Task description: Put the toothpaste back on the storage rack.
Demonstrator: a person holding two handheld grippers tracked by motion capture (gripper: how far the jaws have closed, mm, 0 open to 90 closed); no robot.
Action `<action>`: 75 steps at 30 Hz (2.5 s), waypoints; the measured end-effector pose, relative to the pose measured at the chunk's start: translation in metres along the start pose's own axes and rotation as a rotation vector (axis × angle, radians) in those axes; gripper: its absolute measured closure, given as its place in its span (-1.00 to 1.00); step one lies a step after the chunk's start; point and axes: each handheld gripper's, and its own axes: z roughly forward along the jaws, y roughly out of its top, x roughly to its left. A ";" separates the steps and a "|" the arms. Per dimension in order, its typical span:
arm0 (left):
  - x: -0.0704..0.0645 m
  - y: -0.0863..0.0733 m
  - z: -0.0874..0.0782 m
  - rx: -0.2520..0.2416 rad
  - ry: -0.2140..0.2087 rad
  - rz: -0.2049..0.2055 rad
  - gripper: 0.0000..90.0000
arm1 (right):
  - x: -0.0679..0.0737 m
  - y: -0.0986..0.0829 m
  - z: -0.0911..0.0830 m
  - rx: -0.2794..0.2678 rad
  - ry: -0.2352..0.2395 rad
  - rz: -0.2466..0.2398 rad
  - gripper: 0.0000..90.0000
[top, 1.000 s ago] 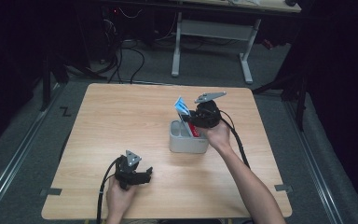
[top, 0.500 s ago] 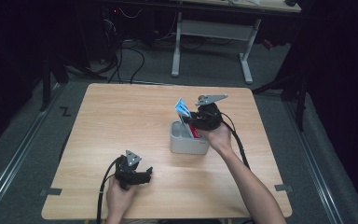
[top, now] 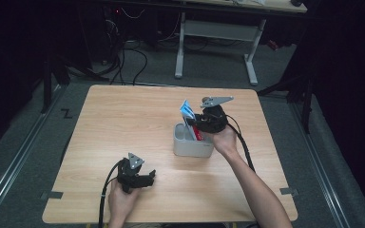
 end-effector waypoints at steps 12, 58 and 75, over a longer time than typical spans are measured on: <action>0.000 0.000 0.000 -0.001 0.000 -0.001 -0.65 | -0.001 -0.010 0.013 0.069 -0.021 -0.014 0.55; 0.000 0.000 0.000 0.000 0.001 0.001 -0.65 | -0.018 -0.019 -0.036 -0.086 -0.032 0.086 0.14; 0.000 0.000 0.000 -0.001 0.000 0.000 -0.65 | -0.025 -0.026 -0.058 -0.106 -0.063 0.102 0.16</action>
